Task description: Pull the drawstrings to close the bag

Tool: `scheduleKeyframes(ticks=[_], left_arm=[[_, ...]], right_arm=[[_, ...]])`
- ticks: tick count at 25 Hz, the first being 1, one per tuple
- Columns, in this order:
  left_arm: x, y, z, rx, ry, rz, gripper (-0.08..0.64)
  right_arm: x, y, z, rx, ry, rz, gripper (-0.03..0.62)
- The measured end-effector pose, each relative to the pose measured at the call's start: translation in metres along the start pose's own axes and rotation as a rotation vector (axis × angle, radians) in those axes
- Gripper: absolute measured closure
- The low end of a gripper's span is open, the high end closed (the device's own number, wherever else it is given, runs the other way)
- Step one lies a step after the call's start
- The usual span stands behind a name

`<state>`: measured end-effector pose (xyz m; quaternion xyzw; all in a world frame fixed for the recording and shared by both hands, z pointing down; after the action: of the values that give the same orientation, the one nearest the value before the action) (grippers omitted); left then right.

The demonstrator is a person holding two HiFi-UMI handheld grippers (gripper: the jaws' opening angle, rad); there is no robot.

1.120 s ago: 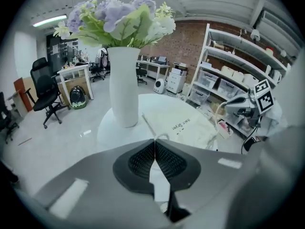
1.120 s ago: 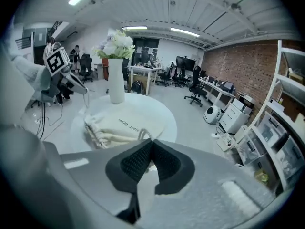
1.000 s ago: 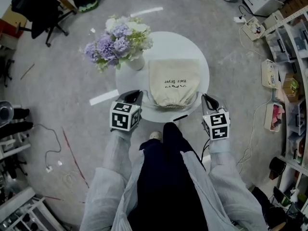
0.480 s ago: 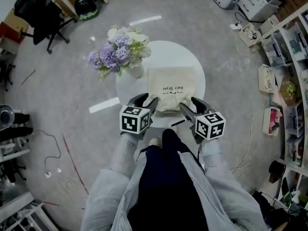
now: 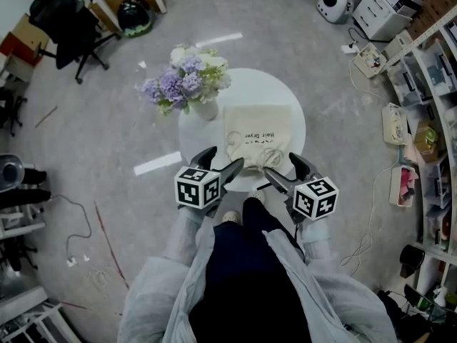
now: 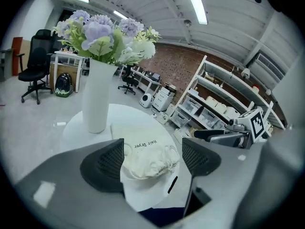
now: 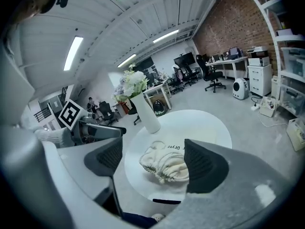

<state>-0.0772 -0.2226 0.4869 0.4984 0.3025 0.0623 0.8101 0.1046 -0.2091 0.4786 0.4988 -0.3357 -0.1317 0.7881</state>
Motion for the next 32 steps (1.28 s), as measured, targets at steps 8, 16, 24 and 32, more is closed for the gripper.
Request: scheduleKeyframes(ticks=[8,16,24,32], left_arm=[[0.011,-0.005,-0.034,0.021,0.017,-0.023,0.209],[0.023,-0.014,-0.069,0.072,0.056,0.012,0.281],[0.033,-0.015,-0.102,0.116,0.061,0.054,0.451],[0.031,0.004,-0.128,0.133,0.056,0.045,0.545]], right_arm=[[-0.034,-0.019,-0.025,0.069,0.011,-0.018,0.222],[-0.072,-0.036,-0.056,0.134,0.017,-0.064,0.288],[-0.092,-0.022,-0.079,0.13,0.085,-0.167,0.466],[-0.101,-0.01,-0.088,0.182,0.124,-0.133,0.591]])
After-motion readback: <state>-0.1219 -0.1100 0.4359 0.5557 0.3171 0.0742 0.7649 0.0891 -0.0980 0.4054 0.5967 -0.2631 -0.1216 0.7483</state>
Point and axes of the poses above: the fingertips, and each gripper's own axes: z forward along the fingers, x to its right, y out of its underside, the point moved 4 cm from there along -z, backward along the fingers, and after that the axes turned 15 degrees about x, right-handed, at the moved point
